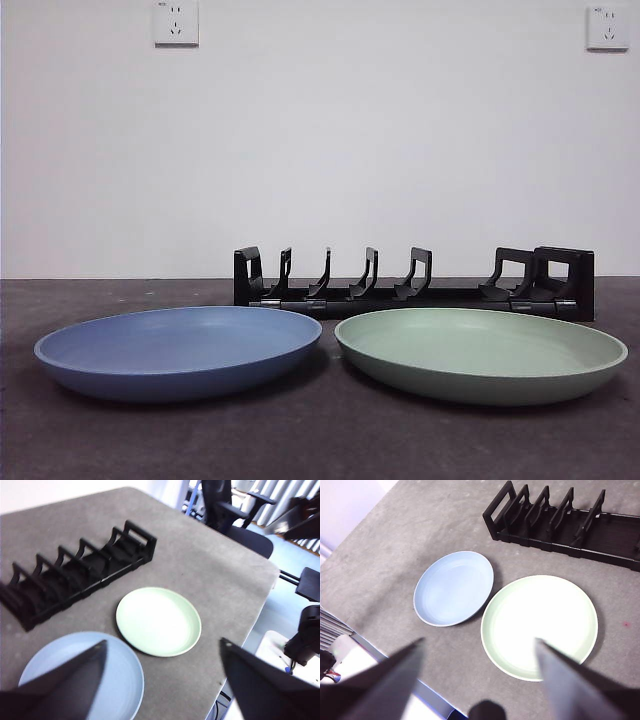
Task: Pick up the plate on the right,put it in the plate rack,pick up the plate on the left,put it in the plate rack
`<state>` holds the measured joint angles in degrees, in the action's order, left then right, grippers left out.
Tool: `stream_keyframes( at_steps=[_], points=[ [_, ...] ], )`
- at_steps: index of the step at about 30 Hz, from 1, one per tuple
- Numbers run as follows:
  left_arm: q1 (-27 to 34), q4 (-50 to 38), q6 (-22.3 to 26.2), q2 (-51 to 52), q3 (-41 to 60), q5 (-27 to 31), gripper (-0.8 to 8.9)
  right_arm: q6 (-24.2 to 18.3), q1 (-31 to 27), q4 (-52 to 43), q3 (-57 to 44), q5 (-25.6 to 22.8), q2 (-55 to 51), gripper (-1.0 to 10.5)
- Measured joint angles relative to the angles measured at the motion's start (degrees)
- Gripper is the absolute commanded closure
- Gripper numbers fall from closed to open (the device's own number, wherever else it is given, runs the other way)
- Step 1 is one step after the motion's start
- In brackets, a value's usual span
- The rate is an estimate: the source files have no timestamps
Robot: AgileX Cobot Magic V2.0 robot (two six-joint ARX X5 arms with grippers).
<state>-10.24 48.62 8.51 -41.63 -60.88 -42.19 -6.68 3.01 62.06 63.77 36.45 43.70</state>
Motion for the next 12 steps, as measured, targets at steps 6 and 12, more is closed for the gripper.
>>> stream_keyframes(
  at_steps=[6, 12],
  points=[
    [-3.65, 0.70, 2.21, -2.56, -4.59, 0.17, 1.21, 0.13, 0.00, 0.20, 0.00, 0.00, 0.04, 3.0],
    [-5.86, 2.05, 3.89, -4.63, -4.98, 0.24, 1.22, 0.13, -0.02, 0.20, 0.00, -0.13, 0.13, 3.1]
  ],
)
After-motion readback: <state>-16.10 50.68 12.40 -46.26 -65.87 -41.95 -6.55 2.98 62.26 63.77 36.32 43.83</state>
